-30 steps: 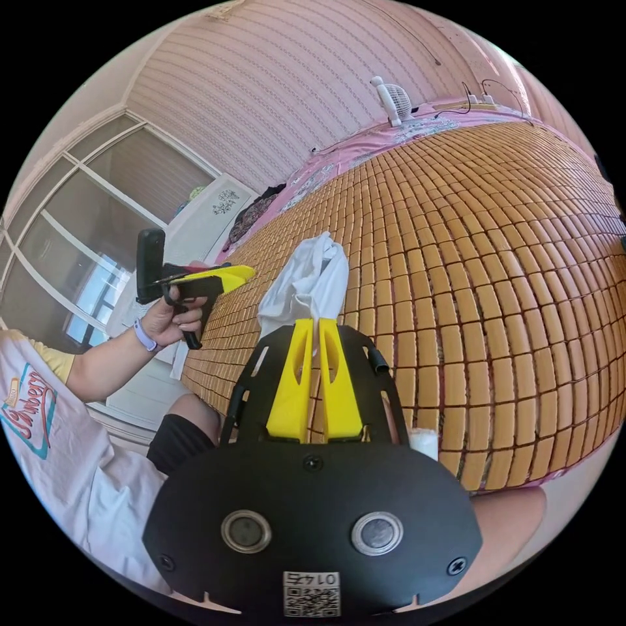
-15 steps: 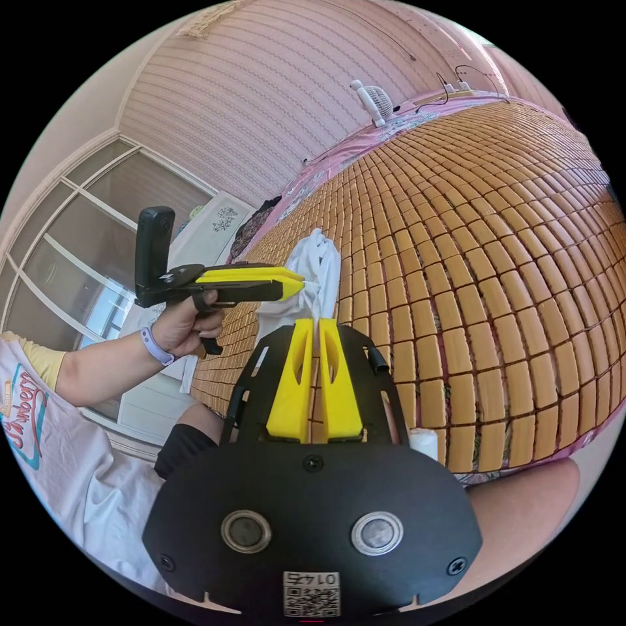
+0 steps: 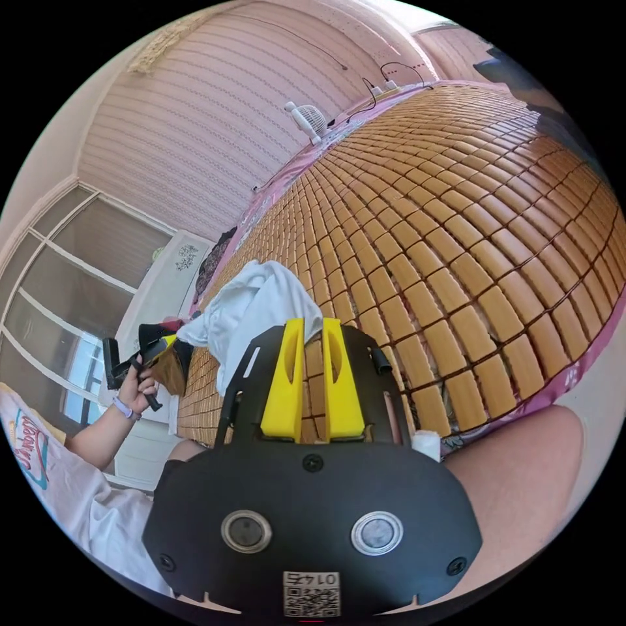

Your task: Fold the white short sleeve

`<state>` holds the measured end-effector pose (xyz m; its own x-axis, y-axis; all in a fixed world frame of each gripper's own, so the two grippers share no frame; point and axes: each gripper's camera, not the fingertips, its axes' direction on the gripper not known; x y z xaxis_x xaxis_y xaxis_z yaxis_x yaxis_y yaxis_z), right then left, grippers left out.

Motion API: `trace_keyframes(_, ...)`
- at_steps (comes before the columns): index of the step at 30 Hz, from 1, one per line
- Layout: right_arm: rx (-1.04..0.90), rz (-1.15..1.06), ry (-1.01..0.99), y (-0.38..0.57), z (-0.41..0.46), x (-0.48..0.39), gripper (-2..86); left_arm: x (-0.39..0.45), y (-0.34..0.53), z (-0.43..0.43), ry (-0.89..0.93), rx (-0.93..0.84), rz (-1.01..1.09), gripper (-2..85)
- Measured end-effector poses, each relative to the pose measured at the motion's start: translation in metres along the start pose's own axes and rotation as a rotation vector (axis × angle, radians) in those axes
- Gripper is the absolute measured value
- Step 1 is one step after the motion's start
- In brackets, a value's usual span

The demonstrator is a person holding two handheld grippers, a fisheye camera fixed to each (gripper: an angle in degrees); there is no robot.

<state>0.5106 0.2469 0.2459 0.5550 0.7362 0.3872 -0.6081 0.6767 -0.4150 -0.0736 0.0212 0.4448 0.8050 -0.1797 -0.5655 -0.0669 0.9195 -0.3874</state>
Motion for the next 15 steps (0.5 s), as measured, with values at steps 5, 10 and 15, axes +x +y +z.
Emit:
trace_keyframes(5,0.044,-0.082,0.146,0.01,0.002,-0.02,7.2,-0.029,0.041,-0.019,0.064,0.043,-0.138,-0.6)
trace_keyframes(10,-0.017,-0.284,0.178,0.028,0.022,-0.058,8.6,-0.004,0.036,-0.011,0.06,-0.011,0.016,4.5)
trace_keyframes(15,-0.053,-0.367,0.336,0.049,0.034,-0.081,4.2,0.037,0.012,0.034,0.024,-0.183,0.109,6.2)
